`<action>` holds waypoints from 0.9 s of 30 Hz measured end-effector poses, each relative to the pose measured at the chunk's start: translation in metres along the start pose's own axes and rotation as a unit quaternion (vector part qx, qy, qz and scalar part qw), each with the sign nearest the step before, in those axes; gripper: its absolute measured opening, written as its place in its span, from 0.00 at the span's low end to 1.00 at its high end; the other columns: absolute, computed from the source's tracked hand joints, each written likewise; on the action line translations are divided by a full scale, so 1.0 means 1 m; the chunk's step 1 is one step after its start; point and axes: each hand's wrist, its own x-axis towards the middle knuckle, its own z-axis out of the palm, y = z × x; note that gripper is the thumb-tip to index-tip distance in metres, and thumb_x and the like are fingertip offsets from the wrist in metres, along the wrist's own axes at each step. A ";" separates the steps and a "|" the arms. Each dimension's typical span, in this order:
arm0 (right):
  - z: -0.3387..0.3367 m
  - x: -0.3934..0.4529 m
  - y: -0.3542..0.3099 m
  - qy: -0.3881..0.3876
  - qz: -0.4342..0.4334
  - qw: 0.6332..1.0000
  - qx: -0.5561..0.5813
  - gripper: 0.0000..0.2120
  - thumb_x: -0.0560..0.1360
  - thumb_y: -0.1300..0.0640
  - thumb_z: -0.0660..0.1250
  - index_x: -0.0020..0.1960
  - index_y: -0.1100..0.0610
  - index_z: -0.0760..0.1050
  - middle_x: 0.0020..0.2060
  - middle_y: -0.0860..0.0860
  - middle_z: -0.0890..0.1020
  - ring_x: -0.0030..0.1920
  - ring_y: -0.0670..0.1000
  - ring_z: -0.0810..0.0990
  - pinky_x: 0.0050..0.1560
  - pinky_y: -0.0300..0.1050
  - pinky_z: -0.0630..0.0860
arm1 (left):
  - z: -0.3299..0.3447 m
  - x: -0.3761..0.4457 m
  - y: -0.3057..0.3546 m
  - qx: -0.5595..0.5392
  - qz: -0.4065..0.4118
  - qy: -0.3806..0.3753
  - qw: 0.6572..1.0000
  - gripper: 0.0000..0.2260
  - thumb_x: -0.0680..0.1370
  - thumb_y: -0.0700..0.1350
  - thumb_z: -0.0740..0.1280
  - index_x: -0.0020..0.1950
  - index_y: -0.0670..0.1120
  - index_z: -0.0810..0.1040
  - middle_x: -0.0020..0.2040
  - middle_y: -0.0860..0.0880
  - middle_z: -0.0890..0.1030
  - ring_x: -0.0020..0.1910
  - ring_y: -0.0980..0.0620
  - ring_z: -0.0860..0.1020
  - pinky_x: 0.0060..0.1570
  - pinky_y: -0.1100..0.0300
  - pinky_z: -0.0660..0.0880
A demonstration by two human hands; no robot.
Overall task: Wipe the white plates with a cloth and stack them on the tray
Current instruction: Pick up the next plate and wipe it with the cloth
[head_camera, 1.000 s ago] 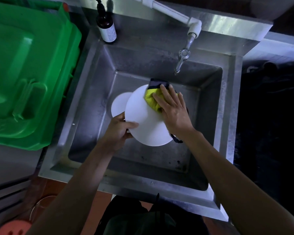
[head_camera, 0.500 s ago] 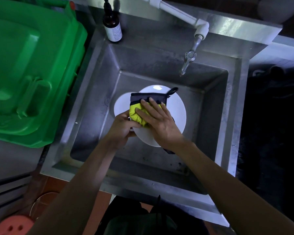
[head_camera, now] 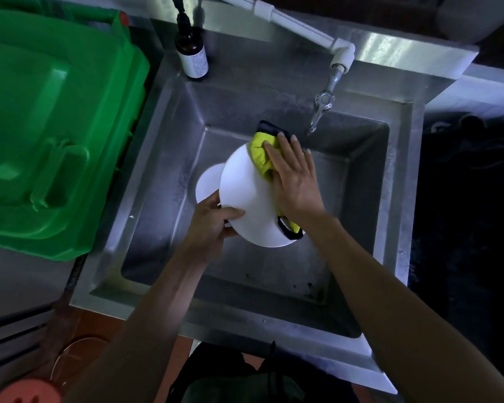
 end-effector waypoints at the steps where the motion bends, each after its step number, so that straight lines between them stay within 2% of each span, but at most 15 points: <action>1: -0.001 -0.001 0.002 -0.004 0.021 1.000 0.000 0.28 0.82 0.56 0.54 0.81 0.47 0.55 0.82 0.50 0.51 0.81 0.54 0.44 0.80 0.58 0.44 | 0.000 0.000 -0.001 -0.007 0.003 0.005 1.000 0.21 0.68 0.37 0.71 0.60 0.52 0.84 0.58 0.46 0.85 0.58 0.41 0.82 0.43 0.51 0.81; 4: -0.002 -0.008 0.004 -0.009 0.064 0.998 -0.004 0.27 0.83 0.57 0.52 0.81 0.47 0.54 0.82 0.49 0.49 0.81 0.53 0.42 0.80 0.57 0.42 | 0.003 0.002 -0.002 -0.020 0.005 0.018 1.000 0.21 0.69 0.37 0.71 0.59 0.53 0.84 0.57 0.46 0.85 0.56 0.42 0.83 0.43 0.51 0.81; 9: 0.006 -0.022 0.003 -0.017 0.106 0.994 0.018 0.28 0.81 0.56 0.49 0.81 0.48 0.55 0.82 0.51 0.50 0.81 0.54 0.44 0.80 0.57 0.42 | 0.008 0.008 -0.002 -0.041 0.006 0.058 0.997 0.20 0.66 0.39 0.73 0.57 0.52 0.85 0.55 0.46 0.86 0.52 0.43 0.84 0.44 0.50 0.81; 14: 0.024 -0.044 -0.011 -0.029 0.121 0.990 0.062 0.28 0.82 0.59 0.53 0.81 0.49 0.57 0.81 0.51 0.54 0.81 0.54 0.47 0.79 0.59 0.45 | 0.008 0.016 0.001 -0.066 0.011 0.071 0.995 0.20 0.69 0.37 0.74 0.60 0.50 0.84 0.57 0.45 0.86 0.53 0.42 0.85 0.44 0.50 0.81; 19: 0.036 -0.061 -0.043 -0.041 0.110 0.990 0.084 0.29 0.78 0.56 0.52 0.80 0.48 0.60 0.81 0.51 0.56 0.81 0.55 0.51 0.79 0.59 0.47 | 0.008 0.023 0.000 -0.089 -0.010 0.080 0.993 0.16 0.76 0.38 0.72 0.62 0.49 0.83 0.58 0.43 0.85 0.56 0.41 0.84 0.47 0.48 0.82; 22: 0.044 -0.068 -0.064 -0.033 0.109 0.989 0.094 0.27 0.80 0.54 0.54 0.79 0.48 0.61 0.80 0.50 0.58 0.81 0.55 0.52 0.79 0.59 0.47 | 0.006 0.025 0.001 -0.110 -0.021 0.095 0.989 0.14 0.78 0.41 0.70 0.64 0.47 0.82 0.60 0.41 0.84 0.58 0.40 0.83 0.48 0.48 0.81; 27: 0.056 -0.085 -0.071 -0.019 0.102 0.992 0.071 0.29 0.81 0.62 0.60 0.80 0.49 0.59 0.81 0.50 0.56 0.81 0.55 0.48 0.79 0.63 0.46 | 0.003 0.025 0.007 -0.138 -0.018 0.111 0.984 0.14 0.80 0.43 0.69 0.66 0.47 0.80 0.61 0.42 0.84 0.54 0.43 0.83 0.48 0.49 0.81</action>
